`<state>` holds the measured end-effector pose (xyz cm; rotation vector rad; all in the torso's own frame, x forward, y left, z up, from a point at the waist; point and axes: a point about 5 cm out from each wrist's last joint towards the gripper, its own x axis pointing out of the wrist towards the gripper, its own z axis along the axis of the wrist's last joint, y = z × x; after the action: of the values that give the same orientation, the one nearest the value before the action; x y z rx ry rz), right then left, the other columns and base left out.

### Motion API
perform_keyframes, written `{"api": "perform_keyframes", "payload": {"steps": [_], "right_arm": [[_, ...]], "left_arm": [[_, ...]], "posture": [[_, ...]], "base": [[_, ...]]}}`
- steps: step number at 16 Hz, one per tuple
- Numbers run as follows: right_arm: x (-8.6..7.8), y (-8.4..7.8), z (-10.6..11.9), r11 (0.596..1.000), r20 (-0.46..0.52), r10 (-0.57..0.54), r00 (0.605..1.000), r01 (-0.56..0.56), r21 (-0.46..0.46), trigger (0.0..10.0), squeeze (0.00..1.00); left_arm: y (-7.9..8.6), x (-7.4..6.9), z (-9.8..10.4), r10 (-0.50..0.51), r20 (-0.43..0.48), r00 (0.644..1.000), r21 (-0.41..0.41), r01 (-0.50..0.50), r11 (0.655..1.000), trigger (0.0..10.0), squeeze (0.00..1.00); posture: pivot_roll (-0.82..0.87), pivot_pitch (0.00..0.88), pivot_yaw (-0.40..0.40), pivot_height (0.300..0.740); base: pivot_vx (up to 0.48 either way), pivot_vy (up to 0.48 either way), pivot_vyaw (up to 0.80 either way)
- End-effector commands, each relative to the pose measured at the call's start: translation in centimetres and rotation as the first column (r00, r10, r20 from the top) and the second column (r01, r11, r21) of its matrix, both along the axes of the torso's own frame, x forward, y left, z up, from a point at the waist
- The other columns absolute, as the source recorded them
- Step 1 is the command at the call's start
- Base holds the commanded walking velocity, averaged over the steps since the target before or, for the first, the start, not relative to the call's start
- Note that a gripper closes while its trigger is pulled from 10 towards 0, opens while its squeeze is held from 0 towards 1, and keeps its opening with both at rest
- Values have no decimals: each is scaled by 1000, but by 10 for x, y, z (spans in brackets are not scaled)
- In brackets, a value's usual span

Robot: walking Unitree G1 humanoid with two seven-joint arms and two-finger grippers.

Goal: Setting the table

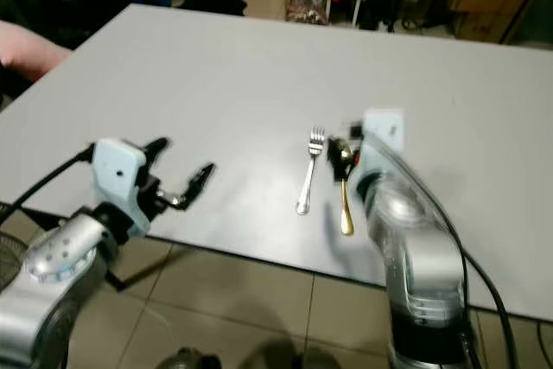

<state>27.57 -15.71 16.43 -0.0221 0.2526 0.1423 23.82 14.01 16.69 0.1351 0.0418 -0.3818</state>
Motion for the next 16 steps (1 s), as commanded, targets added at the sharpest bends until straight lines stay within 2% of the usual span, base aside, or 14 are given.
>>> {"api": "perform_keyframes", "payload": {"steps": [1,2,3,6,7,9,10,11,13,14,16], "right_arm": [[-7,8,4,997,48,76,996,-75,-6,10000,0],[-19,13,-1,988,61,148,987,-146,-44,10000,0],[-30,12,-12,991,28,129,991,-128,-35,10000,0],[-37,4,-20,999,4,37,999,-37,15,10000,0],[-38,4,-21,999,6,29,1000,-29,41,10000,0],[-39,5,-23,999,5,37,999,-37,38,10000,0],[-40,4,-22,999,13,34,999,-35,25,10000,0],[-39,3,-21,999,27,28,999,-28,14,10000,0],[-34,-2,-17,996,83,41,996,-34,-80,10000,0],[-31,-3,-18,992,68,57,996,-49,-113,10000,0],[-29,-4,-17,997,58,58,997,-55,-50,10000,0]], "left_arm": [[6,-2,1,69,18,997,9,-70,998,10000,0],[6,-6,-2,107,9,994,-7,-107,994,10000,0],[8,-12,-4,132,-7,991,-17,-132,991,10000,0],[8,-18,-5,147,-12,989,-2,-147,989,10000,0],[7,-18,-6,151,-11,988,8,-151,989,10000,0],[7,-17,-7,153,-7,988,19,-153,988,10000,0],[8,-16,-6,171,9,985,49,-171,984,10000,0],[9,-17,-5,180,20,983,77,-181,980,10000,0],[9,-20,-8,226,1,974,42,-226,973,10000,0],[7,-21,-8,235,2,972,38,-235,971,10000,0],[5,-21,-10,249,-11,969,29,-248,968,10000,0]], "posture": [[-143,65,81,740],[-134,65,88,740],[-124,62,99,740],[-114,62,109,740],[-110,63,108,740],[-110,62,107,740],[-110,61,106,740],[-112,64,106,740],[-112,64,106,740],[-116,68,106,740],[-117,69,102,740]], "base": [[0,0,0],[0,0,0],[0,0,0],[0,390,-225],[0,405,-800],[0,403,-800],[0,0,-800],[0,-480,-800],[0,-480,0],[0,-480,0],[0,-480,0]]}}
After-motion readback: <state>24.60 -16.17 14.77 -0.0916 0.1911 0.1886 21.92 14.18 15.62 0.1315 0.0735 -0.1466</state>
